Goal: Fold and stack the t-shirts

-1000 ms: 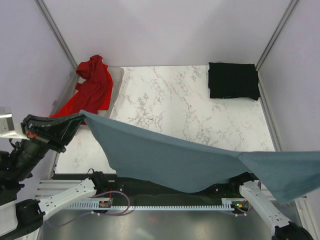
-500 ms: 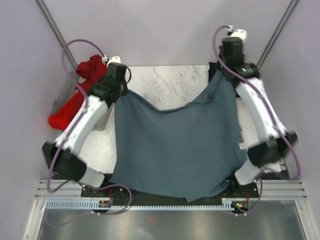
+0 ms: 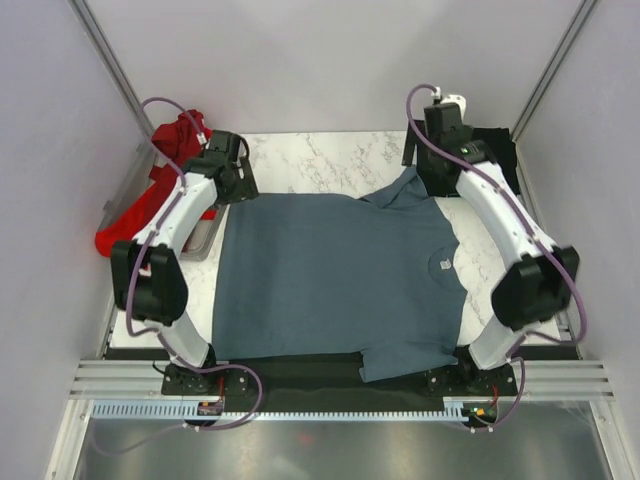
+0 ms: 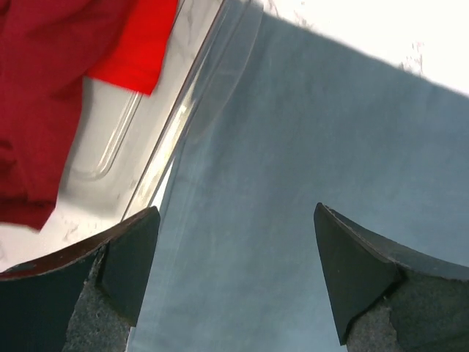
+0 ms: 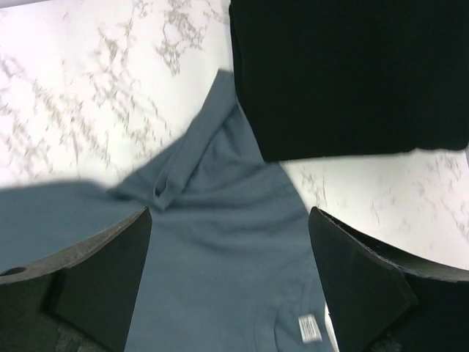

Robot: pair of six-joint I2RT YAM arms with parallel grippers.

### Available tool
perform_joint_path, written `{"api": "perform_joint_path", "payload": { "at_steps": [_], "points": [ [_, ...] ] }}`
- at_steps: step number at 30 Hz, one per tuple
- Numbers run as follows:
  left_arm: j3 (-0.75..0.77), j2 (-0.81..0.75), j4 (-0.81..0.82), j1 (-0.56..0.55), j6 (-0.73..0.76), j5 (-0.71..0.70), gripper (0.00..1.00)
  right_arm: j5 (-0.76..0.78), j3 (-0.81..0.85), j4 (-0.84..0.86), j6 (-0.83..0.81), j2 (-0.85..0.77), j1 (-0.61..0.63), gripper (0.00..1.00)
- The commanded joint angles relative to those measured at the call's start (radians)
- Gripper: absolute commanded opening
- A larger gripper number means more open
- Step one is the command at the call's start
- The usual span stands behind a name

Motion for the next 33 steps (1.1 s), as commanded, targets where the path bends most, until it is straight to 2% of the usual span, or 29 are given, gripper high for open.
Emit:
{"api": "perform_joint_path", "payload": {
  "at_steps": [1, 2, 5, 11, 14, 20, 25, 31, 33],
  "points": [
    [-0.098, -0.131, 0.027, -0.02, -0.031, 0.026, 0.92, -0.109, -0.227, 0.128, 0.068, -0.179, -0.001, 0.95],
    [-0.156, -0.171, 0.04, -0.033, -0.032, 0.041, 0.91, -0.149, -0.338, 0.146, 0.09, -0.205, -0.002, 0.95],
    [-0.291, -0.249, 0.076, -0.049, -0.052, 0.091, 0.89, -0.216, -0.492, 0.2, 0.116, -0.268, -0.001, 0.95],
    [-0.558, -0.357, 0.238, -0.068, -0.106, 0.194, 0.88, -0.281, -0.58, 0.215, 0.125, -0.201, -0.004, 0.95],
    [-0.587, -0.317, 0.278, -0.069, -0.123, 0.231, 0.86, -0.29, -0.585, 0.217, 0.139, -0.12, -0.007, 0.95],
    [-0.552, -0.161, 0.338, -0.071, -0.143, 0.243, 0.85, -0.271, -0.565, 0.234, 0.151, 0.005, -0.022, 0.95],
    [-0.485, -0.018, 0.354, -0.069, -0.158, 0.242, 0.84, -0.274, -0.493, 0.237, 0.142, 0.172, -0.056, 0.95],
    [-0.348, 0.119, 0.351, -0.065, -0.151, 0.223, 0.84, -0.31, -0.303, 0.241, 0.125, 0.351, -0.128, 0.93],
    [-0.253, 0.186, 0.32, -0.059, -0.14, 0.225, 0.84, -0.353, -0.241, 0.241, 0.128, 0.405, -0.14, 0.92]
  ]
}}
